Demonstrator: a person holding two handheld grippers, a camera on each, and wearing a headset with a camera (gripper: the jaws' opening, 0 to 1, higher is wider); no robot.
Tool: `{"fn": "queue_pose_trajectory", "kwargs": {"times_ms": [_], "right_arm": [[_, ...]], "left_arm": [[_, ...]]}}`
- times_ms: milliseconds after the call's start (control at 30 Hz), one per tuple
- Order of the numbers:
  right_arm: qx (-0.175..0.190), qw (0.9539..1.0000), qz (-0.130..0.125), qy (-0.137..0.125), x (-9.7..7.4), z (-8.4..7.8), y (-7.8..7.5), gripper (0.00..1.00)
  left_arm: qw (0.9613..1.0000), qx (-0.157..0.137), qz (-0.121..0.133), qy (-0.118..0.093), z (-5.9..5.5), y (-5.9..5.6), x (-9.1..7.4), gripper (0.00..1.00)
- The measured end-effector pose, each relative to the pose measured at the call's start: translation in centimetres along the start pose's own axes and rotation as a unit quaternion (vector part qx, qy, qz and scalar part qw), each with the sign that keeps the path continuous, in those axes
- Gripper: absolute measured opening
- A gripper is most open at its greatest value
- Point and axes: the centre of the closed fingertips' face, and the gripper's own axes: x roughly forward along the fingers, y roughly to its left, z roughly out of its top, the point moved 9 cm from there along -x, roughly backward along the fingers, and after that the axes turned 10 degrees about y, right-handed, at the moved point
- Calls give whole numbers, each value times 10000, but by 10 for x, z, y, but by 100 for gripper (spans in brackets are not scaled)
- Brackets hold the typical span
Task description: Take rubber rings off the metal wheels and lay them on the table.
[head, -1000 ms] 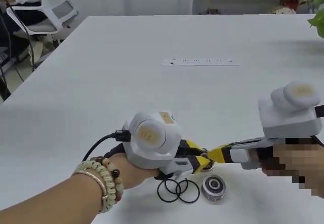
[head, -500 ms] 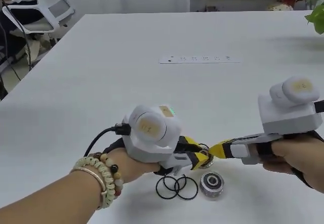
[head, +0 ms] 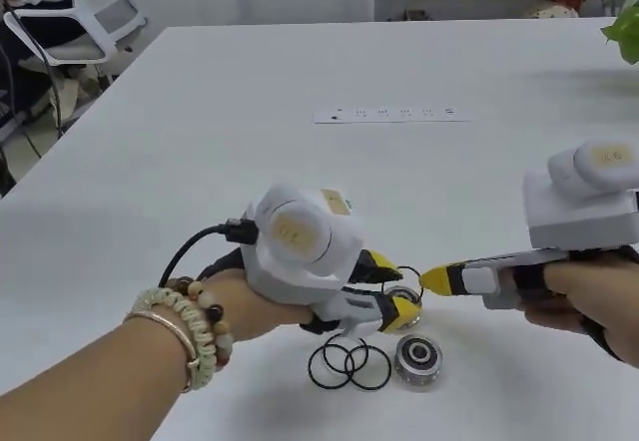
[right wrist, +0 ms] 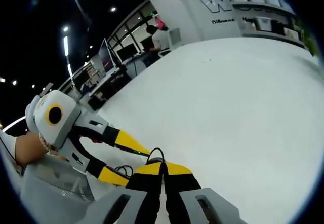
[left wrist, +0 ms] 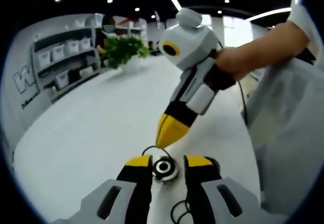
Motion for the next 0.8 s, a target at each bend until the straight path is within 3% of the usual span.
{"fn": "queue_pose_trajectory", "kwargs": {"times_ms": [433, 633, 800], "right_arm": [[-2, 9990, 264, -348, -12, 12, 12, 0], [-100, 9982, 434, -403, -13, 15, 23, 0], [-168, 9974, 587, -387, -12, 16, 30, 0]], "left_arm": [[9986, 236, 47, -479, 39, 2, -42, 44], [9964, 537, 256, -606, 56, 7, -69, 49], [9956, 703, 235, -579, 59, 1, -94, 56]]}}
